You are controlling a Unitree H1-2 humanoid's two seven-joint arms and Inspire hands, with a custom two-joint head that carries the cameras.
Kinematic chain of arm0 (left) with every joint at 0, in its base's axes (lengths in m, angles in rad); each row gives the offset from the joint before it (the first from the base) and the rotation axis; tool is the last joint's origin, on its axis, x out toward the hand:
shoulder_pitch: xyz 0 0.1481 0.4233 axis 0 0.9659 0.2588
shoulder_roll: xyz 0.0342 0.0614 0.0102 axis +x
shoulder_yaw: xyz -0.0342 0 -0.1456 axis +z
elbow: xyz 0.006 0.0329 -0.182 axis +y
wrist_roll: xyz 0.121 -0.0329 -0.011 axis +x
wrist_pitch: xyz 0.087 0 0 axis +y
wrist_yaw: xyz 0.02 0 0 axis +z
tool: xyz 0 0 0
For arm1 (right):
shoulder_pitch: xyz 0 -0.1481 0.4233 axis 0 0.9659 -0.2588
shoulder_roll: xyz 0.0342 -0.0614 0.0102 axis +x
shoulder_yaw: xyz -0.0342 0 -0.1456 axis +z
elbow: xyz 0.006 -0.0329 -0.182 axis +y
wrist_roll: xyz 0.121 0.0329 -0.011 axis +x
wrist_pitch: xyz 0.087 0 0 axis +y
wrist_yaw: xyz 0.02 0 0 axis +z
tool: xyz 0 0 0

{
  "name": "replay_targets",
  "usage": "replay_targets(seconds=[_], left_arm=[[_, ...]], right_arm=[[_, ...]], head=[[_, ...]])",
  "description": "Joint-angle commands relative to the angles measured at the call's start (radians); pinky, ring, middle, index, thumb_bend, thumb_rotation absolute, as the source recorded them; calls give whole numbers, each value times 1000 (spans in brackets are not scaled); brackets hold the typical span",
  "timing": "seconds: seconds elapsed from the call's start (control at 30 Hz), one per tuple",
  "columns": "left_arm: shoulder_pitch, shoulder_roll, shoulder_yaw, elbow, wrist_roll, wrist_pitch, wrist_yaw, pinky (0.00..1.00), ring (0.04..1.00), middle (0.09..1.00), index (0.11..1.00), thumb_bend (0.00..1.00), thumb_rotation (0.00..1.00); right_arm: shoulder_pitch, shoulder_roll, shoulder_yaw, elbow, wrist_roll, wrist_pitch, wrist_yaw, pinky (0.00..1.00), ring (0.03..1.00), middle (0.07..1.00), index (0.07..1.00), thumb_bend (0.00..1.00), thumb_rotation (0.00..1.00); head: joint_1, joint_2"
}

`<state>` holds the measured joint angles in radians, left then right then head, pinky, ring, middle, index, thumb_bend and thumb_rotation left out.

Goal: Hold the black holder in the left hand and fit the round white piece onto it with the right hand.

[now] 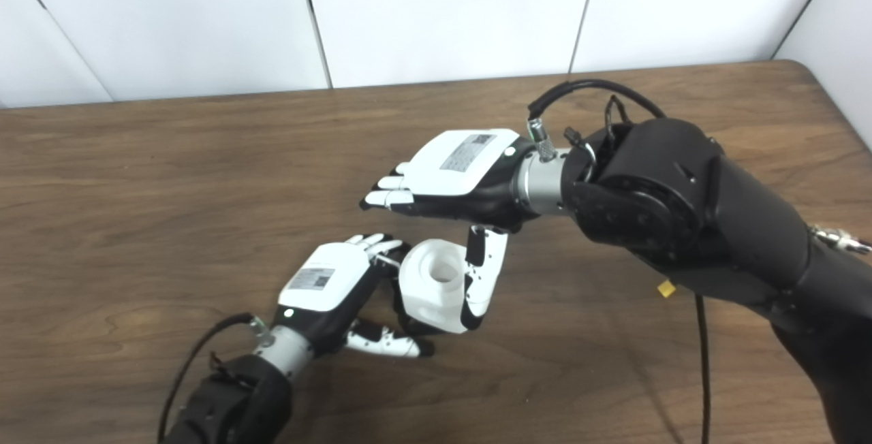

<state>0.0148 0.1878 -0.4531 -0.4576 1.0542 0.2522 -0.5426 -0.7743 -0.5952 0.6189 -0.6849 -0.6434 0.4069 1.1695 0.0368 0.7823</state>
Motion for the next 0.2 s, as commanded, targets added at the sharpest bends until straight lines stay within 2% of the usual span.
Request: replay_targets(seconds=[0.0, 0.17], left_arm=[[43, 57, 39, -17, 12, 92, -150, 908, 932, 909, 900, 979, 403], [54, 81, 117, -75, -3, 89, -184, 889, 923, 910, 949, 1000, 368]], right_arm=[[-35, 7, -37, -7, -16, 59, 90, 1000, 1000, 1000, 1000, 1000, 490], [-24, 8, -45, -3, -16, 58, 84, 1000, 1000, 1000, 1000, 1000, 496]], head=[[2, 1], [9, -1]])
